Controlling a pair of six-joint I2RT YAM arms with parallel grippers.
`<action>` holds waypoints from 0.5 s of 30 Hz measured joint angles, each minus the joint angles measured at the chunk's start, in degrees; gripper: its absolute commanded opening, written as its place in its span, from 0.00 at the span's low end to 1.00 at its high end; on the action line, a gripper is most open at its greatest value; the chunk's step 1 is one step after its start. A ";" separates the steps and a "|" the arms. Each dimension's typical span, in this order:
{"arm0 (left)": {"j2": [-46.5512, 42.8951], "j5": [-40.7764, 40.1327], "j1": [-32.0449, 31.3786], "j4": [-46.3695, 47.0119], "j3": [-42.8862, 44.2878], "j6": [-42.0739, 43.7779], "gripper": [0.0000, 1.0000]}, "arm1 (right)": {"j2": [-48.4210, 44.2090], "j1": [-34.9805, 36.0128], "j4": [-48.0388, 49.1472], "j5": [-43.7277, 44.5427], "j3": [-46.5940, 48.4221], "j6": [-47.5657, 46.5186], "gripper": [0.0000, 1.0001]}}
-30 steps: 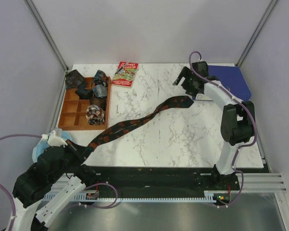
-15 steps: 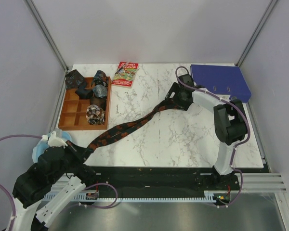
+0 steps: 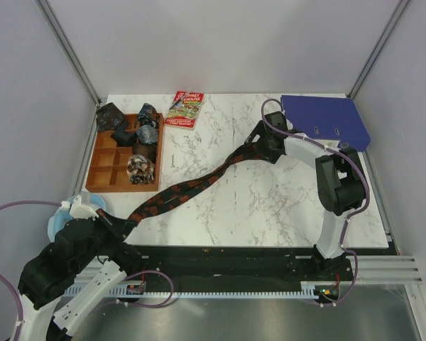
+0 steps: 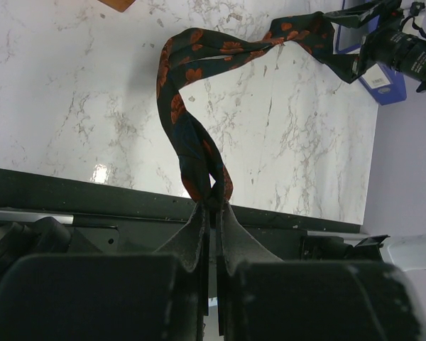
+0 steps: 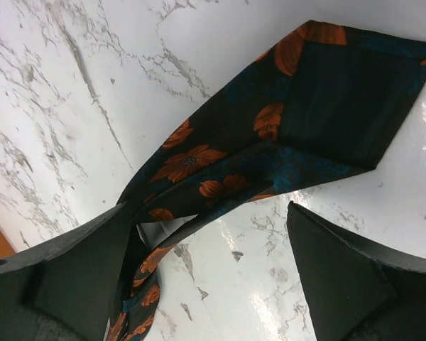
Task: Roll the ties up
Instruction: Flatten out the tie at the center of the board.
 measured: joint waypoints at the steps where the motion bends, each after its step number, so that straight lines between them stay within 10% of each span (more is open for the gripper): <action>1: 0.00 -0.02 0.00 0.00 0.00 0.00 0.02 | -0.98 -0.11 0.46 0.24 -0.94 0.66 0.98; 15: -0.52 -0.20 0.00 -0.20 0.00 0.04 0.02 | 4.59 -0.57 -3.78 2.67 7.96 7.85 0.98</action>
